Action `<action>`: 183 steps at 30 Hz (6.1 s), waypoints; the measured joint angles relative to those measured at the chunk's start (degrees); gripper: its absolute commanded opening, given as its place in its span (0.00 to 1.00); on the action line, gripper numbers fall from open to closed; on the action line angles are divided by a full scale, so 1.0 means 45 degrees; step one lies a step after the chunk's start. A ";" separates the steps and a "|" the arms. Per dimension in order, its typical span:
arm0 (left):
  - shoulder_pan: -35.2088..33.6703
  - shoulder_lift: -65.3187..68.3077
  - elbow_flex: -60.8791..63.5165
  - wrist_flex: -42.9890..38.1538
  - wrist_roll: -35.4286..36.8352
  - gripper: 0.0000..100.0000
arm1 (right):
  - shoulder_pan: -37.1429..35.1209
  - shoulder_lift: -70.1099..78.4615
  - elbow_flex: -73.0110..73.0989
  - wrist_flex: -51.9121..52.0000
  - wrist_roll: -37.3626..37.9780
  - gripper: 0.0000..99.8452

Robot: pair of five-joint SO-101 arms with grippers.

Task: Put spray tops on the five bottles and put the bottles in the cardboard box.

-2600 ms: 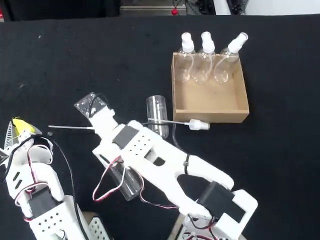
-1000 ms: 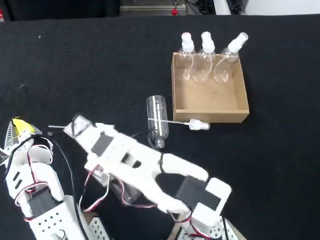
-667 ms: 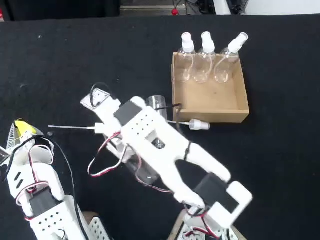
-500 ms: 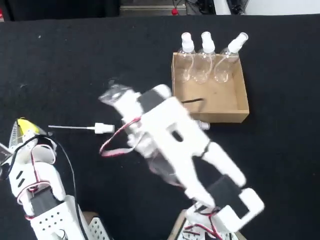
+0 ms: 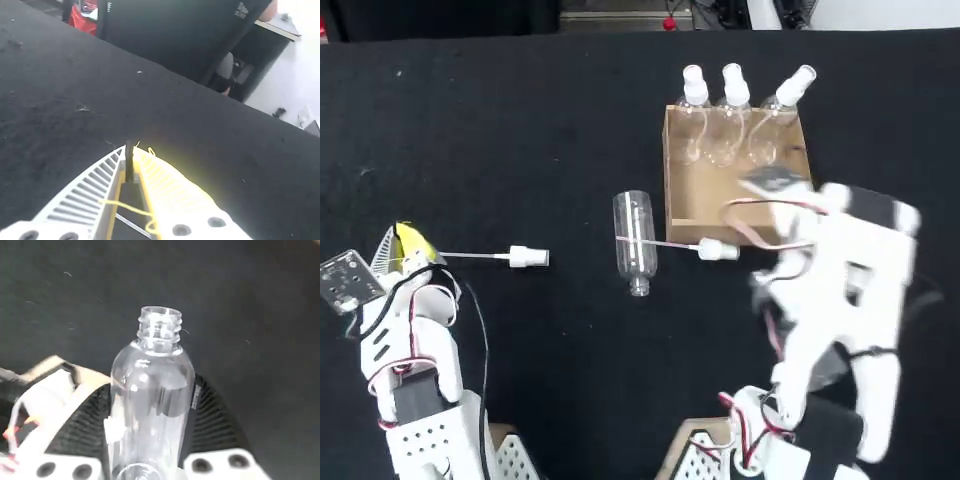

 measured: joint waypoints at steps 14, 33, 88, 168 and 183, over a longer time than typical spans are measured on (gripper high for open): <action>0.0508 0.0000 0.0078 0.0274 0.0000 0.03 | 0.4923 0.5001 -0.1094 -0.5744 0.0723 0.02; 0.1133 0.0000 0.0098 0.0274 -0.0977 0.03 | 0.6134 1.3441 -1.2210 0.0508 -0.0274 0.20; 0.1133 0.0000 0.0098 0.0274 -0.0977 0.03 | 0.6525 1.4242 -1.3792 0.0567 -0.4298 0.23; 0.1133 0.0000 0.0098 0.0274 -0.0996 0.03 | 0.4317 -0.0879 1.1507 -2.8269 -0.9495 0.01; 0.1133 0.0000 0.0098 0.0274 -0.0996 0.03 | 0.4298 -0.1211 1.3167 -2.8737 -0.9514 0.11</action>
